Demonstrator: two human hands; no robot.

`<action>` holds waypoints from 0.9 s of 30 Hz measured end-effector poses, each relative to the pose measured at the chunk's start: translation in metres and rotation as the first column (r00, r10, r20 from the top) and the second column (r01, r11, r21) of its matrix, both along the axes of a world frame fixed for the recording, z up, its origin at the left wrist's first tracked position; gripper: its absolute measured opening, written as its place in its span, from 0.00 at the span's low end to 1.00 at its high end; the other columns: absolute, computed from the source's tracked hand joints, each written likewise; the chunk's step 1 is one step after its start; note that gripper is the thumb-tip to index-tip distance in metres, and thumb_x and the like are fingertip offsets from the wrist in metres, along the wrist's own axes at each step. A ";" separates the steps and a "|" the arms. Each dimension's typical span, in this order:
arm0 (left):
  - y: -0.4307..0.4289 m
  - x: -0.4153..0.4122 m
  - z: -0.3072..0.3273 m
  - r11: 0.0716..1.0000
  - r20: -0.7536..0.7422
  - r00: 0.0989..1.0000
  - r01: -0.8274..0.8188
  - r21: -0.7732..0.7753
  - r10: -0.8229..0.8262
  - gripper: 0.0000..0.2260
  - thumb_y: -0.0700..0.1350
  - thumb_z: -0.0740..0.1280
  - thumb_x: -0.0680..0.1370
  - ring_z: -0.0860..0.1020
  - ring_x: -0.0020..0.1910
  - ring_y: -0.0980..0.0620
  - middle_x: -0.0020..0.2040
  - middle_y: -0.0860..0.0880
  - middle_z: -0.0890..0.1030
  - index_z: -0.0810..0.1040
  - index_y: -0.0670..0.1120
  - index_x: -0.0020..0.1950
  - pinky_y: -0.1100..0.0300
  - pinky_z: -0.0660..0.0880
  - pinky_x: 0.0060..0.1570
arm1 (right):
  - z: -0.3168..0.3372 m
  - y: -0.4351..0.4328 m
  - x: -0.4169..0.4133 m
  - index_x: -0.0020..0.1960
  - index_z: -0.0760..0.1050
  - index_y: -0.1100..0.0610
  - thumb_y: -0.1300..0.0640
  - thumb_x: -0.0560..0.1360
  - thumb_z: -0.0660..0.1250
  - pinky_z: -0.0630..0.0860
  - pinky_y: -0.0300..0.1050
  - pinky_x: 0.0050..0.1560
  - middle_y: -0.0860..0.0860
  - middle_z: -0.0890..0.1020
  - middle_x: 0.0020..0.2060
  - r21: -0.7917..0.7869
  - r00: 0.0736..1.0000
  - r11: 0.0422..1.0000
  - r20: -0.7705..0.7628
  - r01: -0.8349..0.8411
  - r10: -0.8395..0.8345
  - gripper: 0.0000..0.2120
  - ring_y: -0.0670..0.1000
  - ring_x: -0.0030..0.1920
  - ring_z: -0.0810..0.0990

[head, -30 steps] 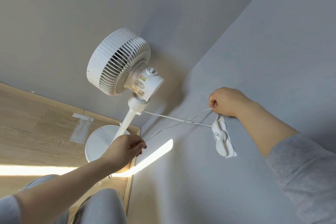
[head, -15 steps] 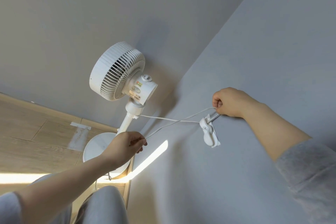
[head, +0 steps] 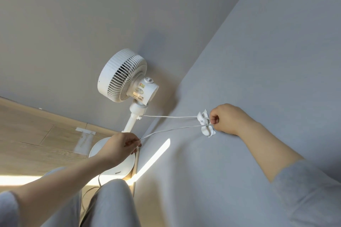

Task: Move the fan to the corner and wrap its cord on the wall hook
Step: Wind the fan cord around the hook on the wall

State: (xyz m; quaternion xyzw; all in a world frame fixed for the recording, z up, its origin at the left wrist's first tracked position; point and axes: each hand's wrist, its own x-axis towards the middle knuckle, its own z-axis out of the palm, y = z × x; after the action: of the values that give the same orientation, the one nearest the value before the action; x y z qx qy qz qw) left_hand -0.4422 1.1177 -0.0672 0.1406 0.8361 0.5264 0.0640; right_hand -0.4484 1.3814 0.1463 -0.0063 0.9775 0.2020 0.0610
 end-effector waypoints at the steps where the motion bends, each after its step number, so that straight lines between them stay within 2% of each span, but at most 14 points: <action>1: -0.002 0.002 0.000 1.000 -0.002 1.000 -0.002 -0.001 0.002 0.09 0.43 0.64 0.78 0.81 0.35 0.55 0.34 0.52 0.83 0.80 0.51 0.39 0.59 0.77 0.39 | -0.003 -0.001 0.004 0.38 0.78 0.51 0.61 0.69 0.62 0.74 0.45 0.43 0.47 0.80 0.41 0.016 1.000 1.000 -0.005 0.000 0.000 0.08 0.53 0.45 0.80; 3: -0.005 0.006 0.000 1.000 -0.004 1.000 -0.010 0.000 0.010 0.10 0.43 0.64 0.78 0.81 0.35 0.55 0.33 0.52 0.83 0.79 0.53 0.38 0.56 0.78 0.40 | -0.010 -0.002 0.011 0.37 0.77 0.51 0.61 0.69 0.62 0.75 0.47 0.44 0.48 0.81 0.42 0.045 1.000 0.999 -0.001 0.003 -0.003 0.08 0.53 0.45 0.80; 6: -0.006 0.010 0.000 1.000 0.002 1.000 -0.019 0.005 0.019 0.10 0.43 0.64 0.77 0.81 0.35 0.55 0.33 0.51 0.83 0.80 0.51 0.38 0.57 0.78 0.40 | -0.021 -0.003 0.020 0.39 0.79 0.54 0.60 0.70 0.63 0.76 0.48 0.44 0.51 0.81 0.44 0.056 1.000 0.998 0.000 -0.012 0.012 0.07 0.55 0.45 0.80; 8: -0.007 0.013 0.000 1.000 0.011 1.000 -0.021 0.006 0.021 0.09 0.43 0.64 0.77 0.81 0.36 0.52 0.34 0.50 0.84 0.82 0.48 0.39 0.55 0.77 0.40 | -0.024 -0.006 0.025 0.49 0.79 0.55 0.62 0.72 0.61 0.74 0.47 0.44 0.53 0.80 0.47 0.060 1.000 0.998 0.013 -0.015 0.015 0.11 0.57 0.47 0.80; 10: -0.007 0.015 -0.001 1.000 0.025 1.000 -0.013 -0.007 0.013 0.09 0.43 0.64 0.77 0.81 0.36 0.48 0.35 0.48 0.84 0.82 0.45 0.40 0.56 0.75 0.37 | -0.025 -0.011 0.029 0.63 0.75 0.55 0.65 0.73 0.59 0.70 0.43 0.43 0.53 0.78 0.51 0.064 0.998 0.998 0.057 0.022 -0.025 0.20 0.56 0.47 0.77; 11: -0.007 0.016 -0.001 1.000 0.032 0.999 -0.006 -0.015 0.006 0.09 0.43 0.64 0.77 0.81 0.36 0.46 0.35 0.47 0.84 0.82 0.43 0.41 0.56 0.74 0.36 | -0.027 -0.013 0.031 0.64 0.73 0.55 0.66 0.74 0.59 0.68 0.41 0.41 0.54 0.77 0.48 0.086 0.997 0.996 0.064 0.028 -0.033 0.20 0.56 0.47 0.76; 13: -0.006 0.018 -0.002 1.000 0.046 0.999 0.011 -0.021 -0.010 0.09 0.44 0.64 0.77 0.80 0.36 0.45 0.36 0.46 0.84 0.82 0.43 0.42 0.53 0.75 0.36 | -0.033 -0.015 0.035 0.62 0.73 0.53 0.67 0.73 0.59 0.68 0.41 0.38 0.52 0.74 0.39 0.170 0.998 0.985 0.054 0.013 -0.023 0.21 0.57 0.47 0.75; 14: -0.005 0.019 -0.002 1.000 0.052 0.999 0.016 -0.018 -0.015 0.09 0.45 0.64 0.77 0.79 0.34 0.46 0.36 0.45 0.84 0.82 0.43 0.42 0.53 0.75 0.36 | -0.038 -0.015 0.037 0.65 0.72 0.54 0.68 0.72 0.59 0.69 0.43 0.41 0.53 0.76 0.41 0.222 0.999 0.975 0.048 -0.008 -0.003 0.23 0.58 0.50 0.76; 17: -0.003 0.021 -0.001 1.000 0.065 0.998 0.028 -0.008 -0.027 0.09 0.45 0.65 0.77 0.77 0.32 0.50 0.36 0.45 0.83 0.82 0.45 0.41 0.57 0.72 0.34 | -0.053 -0.013 0.043 0.64 0.72 0.59 0.68 0.72 0.59 0.70 0.46 0.55 0.54 0.80 0.54 0.318 0.998 0.947 0.034 -0.054 0.046 0.21 0.57 0.56 0.76; 20: -0.005 0.021 -0.003 0.999 0.076 0.997 0.029 -0.018 -0.027 0.09 0.45 0.65 0.77 0.78 0.34 0.47 0.36 0.46 0.83 0.82 0.45 0.42 0.56 0.73 0.35 | -0.061 -0.012 0.043 0.64 0.72 0.61 0.67 0.72 0.59 0.69 0.46 0.54 0.55 0.80 0.54 0.322 0.998 0.945 0.036 -0.062 0.053 0.21 0.56 0.55 0.76; 22: -0.006 0.021 -0.006 0.999 0.085 0.996 0.026 -0.025 -0.024 0.09 0.45 0.65 0.77 0.80 0.36 0.44 0.36 0.45 0.83 0.82 0.44 0.42 0.54 0.74 0.36 | -0.062 -0.014 0.043 0.62 0.73 0.62 0.68 0.72 0.58 0.69 0.46 0.50 0.55 0.79 0.44 0.312 0.998 0.948 0.036 -0.055 0.046 0.19 0.57 0.49 0.75; 24: -0.006 0.021 -0.008 0.999 0.094 0.995 0.024 -0.025 -0.022 0.09 0.45 0.65 0.77 0.79 0.36 0.46 0.36 0.45 0.83 0.82 0.44 0.43 0.54 0.74 0.36 | -0.064 -0.019 0.046 0.59 0.75 0.62 0.69 0.72 0.58 0.67 0.45 0.46 0.54 0.72 0.34 0.327 0.999 0.944 0.037 -0.046 0.035 0.17 0.57 0.43 0.72; 25: -0.005 0.021 -0.009 0.999 0.099 0.995 0.024 -0.024 -0.021 0.09 0.45 0.65 0.77 0.78 0.35 0.48 0.37 0.46 0.83 0.82 0.44 0.43 0.55 0.74 0.36 | -0.066 -0.022 0.047 0.57 0.76 0.61 0.70 0.72 0.58 0.67 0.45 0.45 0.54 0.74 0.35 0.337 0.999 0.941 0.040 -0.042 0.030 0.16 0.58 0.44 0.74; 27: -0.003 0.021 -0.010 1.000 0.109 0.994 0.017 -0.014 -0.016 0.09 0.44 0.64 0.77 0.77 0.34 0.50 0.37 0.46 0.83 0.82 0.43 0.42 0.56 0.73 0.35 | -0.073 -0.027 0.050 0.55 0.77 0.60 0.70 0.72 0.58 0.68 0.44 0.45 0.56 0.79 0.50 0.339 0.999 0.940 0.045 -0.037 0.024 0.15 0.58 0.53 0.78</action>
State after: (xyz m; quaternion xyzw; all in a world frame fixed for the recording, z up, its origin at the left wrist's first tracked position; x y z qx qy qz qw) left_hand -0.4213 1.1149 -0.0773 0.1183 0.8340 0.5265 0.1147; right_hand -0.3987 1.3548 0.0736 -0.0148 0.9264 0.3682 0.0777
